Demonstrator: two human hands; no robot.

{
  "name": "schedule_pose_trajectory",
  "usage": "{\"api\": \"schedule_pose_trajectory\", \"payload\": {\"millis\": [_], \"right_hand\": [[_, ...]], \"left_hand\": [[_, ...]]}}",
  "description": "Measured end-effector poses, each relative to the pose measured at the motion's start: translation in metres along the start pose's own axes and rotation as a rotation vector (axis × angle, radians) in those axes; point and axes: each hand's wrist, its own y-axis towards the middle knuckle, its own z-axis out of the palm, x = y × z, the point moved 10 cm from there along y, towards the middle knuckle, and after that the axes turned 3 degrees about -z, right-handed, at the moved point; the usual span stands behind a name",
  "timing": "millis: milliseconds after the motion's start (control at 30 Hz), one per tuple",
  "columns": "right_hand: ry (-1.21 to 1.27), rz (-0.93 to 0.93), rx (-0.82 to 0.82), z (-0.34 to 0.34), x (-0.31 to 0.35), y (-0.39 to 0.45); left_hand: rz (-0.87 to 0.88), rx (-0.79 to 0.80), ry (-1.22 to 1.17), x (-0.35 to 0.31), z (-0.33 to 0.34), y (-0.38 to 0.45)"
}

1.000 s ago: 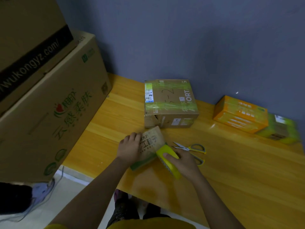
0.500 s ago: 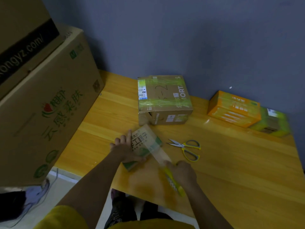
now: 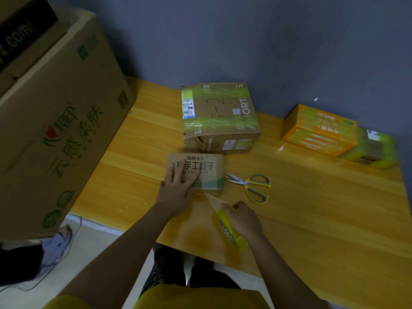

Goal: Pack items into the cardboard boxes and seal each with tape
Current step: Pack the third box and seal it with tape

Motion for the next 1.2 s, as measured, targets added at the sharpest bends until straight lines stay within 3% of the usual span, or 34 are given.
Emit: {"api": "schedule_pose_trajectory", "payload": {"millis": [100,233,467,567,667,767,867,1067,1200], "right_hand": [[0.033,-0.026,-0.003,0.001,0.004,0.000],[0.045,-0.046,-0.033,-0.001,0.002,-0.006],[0.049,-0.050,-0.029,0.004,0.002,-0.006],[0.024,-0.041,-0.040,0.009,0.001,-0.007],[0.054,-0.039,-0.020,0.015,0.004,-0.007],[0.083,-0.081,-0.286,-0.027,0.002,0.003],[-0.098,-0.192,-0.471,-0.069,-0.004,0.033],[-0.661,-0.168,-0.235,-0.065,-0.018,0.098],[-0.862,-0.220,-0.164,-0.063,-0.009,0.106]], "left_hand": [[-0.027,-0.036,0.214,-0.017,-0.005,0.005],[-0.074,0.064,0.431,-0.016,-0.008,0.018],[-0.174,0.145,0.353,-0.022,-0.011,0.021],[0.016,0.051,0.096,-0.046,-0.012,0.022],[0.055,0.147,-0.049,-0.052,0.012,0.022],[0.108,0.042,0.020,-0.052,0.018,0.021],[0.060,0.055,0.025,-0.042,0.033,0.022],[0.100,0.040,0.032,-0.050,0.028,0.019],[0.086,0.074,0.065,-0.047,0.031,0.022]]}}
